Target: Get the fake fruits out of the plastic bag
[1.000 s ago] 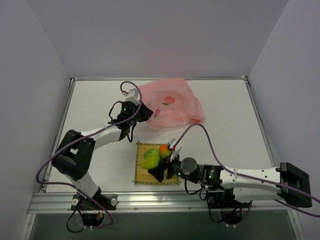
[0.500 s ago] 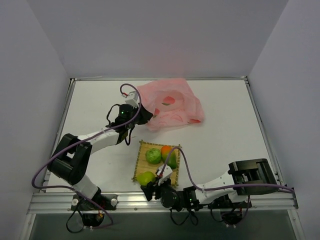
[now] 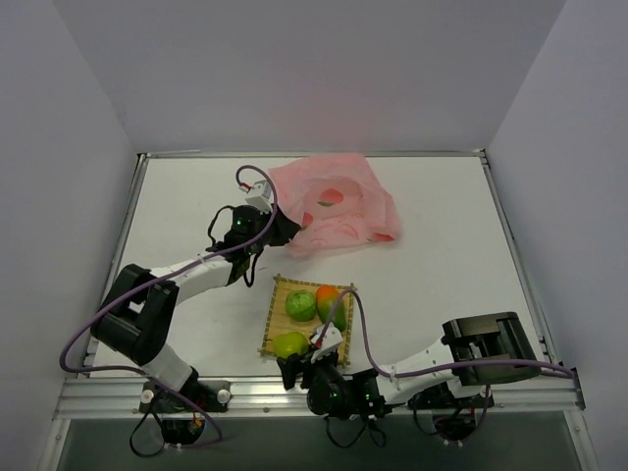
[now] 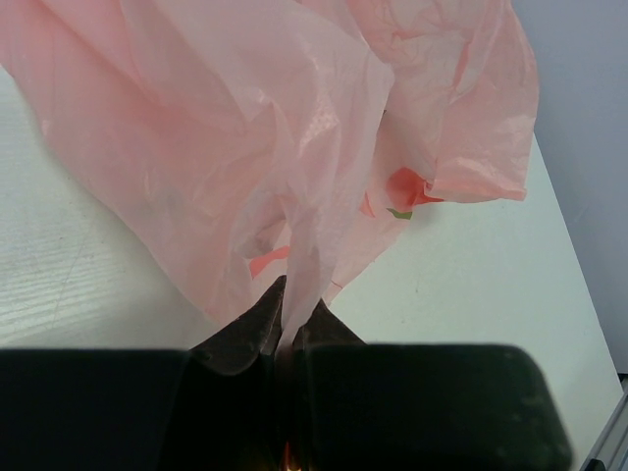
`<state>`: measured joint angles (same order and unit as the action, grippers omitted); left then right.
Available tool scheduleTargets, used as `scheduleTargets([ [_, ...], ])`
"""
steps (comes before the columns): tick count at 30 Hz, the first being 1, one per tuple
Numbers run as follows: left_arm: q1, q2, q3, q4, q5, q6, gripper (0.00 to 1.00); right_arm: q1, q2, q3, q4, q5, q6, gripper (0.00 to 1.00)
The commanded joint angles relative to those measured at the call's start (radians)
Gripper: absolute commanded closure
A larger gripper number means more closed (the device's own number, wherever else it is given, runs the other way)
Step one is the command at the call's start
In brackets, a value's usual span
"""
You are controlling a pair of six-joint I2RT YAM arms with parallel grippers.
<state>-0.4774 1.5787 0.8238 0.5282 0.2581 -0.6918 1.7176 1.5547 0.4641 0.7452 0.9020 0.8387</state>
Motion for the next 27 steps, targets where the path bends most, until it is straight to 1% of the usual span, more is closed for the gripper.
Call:
scheduleTargets([
  [1,-0.003,-0.059,0.009,0.026,0.0,0.028,0.98,0.014,0.021,0.056,-0.09,0.063,0.072,0.24],
  [5,-0.003,-0.072,0.005,0.007,-0.008,0.04,0.98,0.023,-0.021,0.065,-0.15,0.08,0.065,0.15],
  [8,-0.003,-0.08,-0.005,0.0,-0.017,0.049,0.98,0.027,-0.083,0.079,-0.217,0.086,0.043,0.08],
  [11,-0.003,-0.086,-0.011,-0.005,-0.022,0.054,0.98,0.027,-0.126,0.091,-0.293,0.094,0.048,0.07],
  [14,-0.003,-0.091,-0.017,-0.005,-0.025,0.055,0.98,0.033,-0.194,0.093,-0.343,0.095,0.053,0.14],
  [17,-0.001,-0.091,-0.02,-0.008,-0.026,0.057,0.98,0.04,-0.267,0.102,-0.397,0.11,0.028,0.15],
  [18,-0.001,-0.092,-0.02,-0.007,-0.026,0.057,0.98,0.04,-0.286,0.105,-0.405,0.113,0.013,0.14],
  [21,-0.001,-0.095,-0.023,-0.007,-0.026,0.057,0.98,0.034,-0.349,0.111,-0.42,0.129,-0.059,0.08],
  [23,0.0,-0.097,-0.023,-0.007,-0.028,0.057,0.98,0.02,-0.39,0.12,-0.431,0.132,-0.098,0.07],
  [24,-0.001,-0.101,-0.023,-0.007,-0.028,0.058,0.98,-0.005,-0.406,0.125,-0.437,0.126,-0.139,0.07],
  [26,-0.001,-0.105,-0.026,-0.01,-0.037,0.06,0.98,-0.05,-0.458,0.136,-0.44,0.106,-0.183,0.18],
  [27,0.002,-0.111,-0.026,-0.011,-0.042,0.061,0.98,-0.129,-0.475,0.139,-0.44,0.041,-0.203,0.26],
])
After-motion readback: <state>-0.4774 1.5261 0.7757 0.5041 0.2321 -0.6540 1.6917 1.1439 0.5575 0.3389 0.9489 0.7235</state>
